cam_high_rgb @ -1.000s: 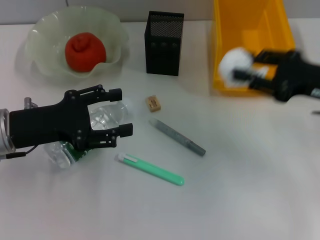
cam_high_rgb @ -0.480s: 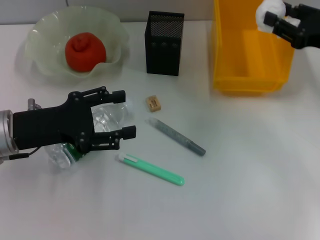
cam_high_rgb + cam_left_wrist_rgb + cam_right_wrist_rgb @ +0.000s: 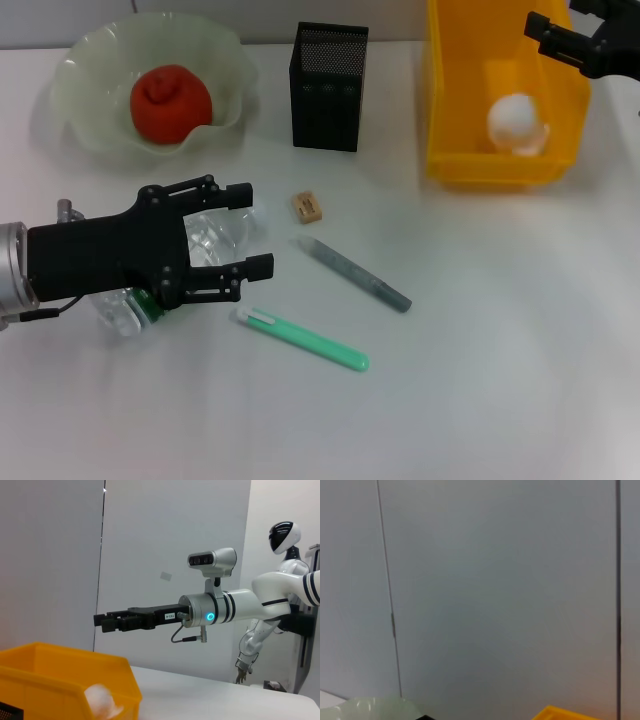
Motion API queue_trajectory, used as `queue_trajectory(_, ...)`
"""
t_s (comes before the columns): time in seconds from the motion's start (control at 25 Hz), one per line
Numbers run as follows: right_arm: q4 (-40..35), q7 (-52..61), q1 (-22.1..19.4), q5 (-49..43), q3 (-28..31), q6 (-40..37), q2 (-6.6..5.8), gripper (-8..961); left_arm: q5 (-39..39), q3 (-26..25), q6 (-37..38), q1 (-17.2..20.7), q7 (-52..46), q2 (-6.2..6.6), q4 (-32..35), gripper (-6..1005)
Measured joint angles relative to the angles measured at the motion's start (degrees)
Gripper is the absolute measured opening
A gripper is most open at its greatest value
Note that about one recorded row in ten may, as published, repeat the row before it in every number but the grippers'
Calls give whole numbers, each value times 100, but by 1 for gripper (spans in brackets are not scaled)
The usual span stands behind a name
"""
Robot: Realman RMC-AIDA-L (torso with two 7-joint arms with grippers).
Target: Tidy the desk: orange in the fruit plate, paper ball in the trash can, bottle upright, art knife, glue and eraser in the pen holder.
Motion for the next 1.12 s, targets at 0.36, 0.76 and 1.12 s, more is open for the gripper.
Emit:
queue_trajectory(0.36, 200, -234, -413, 1281, 38, -1025, -29, 837, 5, 0, 0, -4, -27, -4, 0, 830)
queue_trajectory(0.76, 660, -801, -957, 460, -42, -3392, -155, 832, 9, -51, -21, -11, -143, 3, 1, 830)
queue_trajectory(1.12, 900, -1379, -823, -1397, -49, -2815, -33, 831, 9, -50, -152, -54, -585, 87, 51, 830)
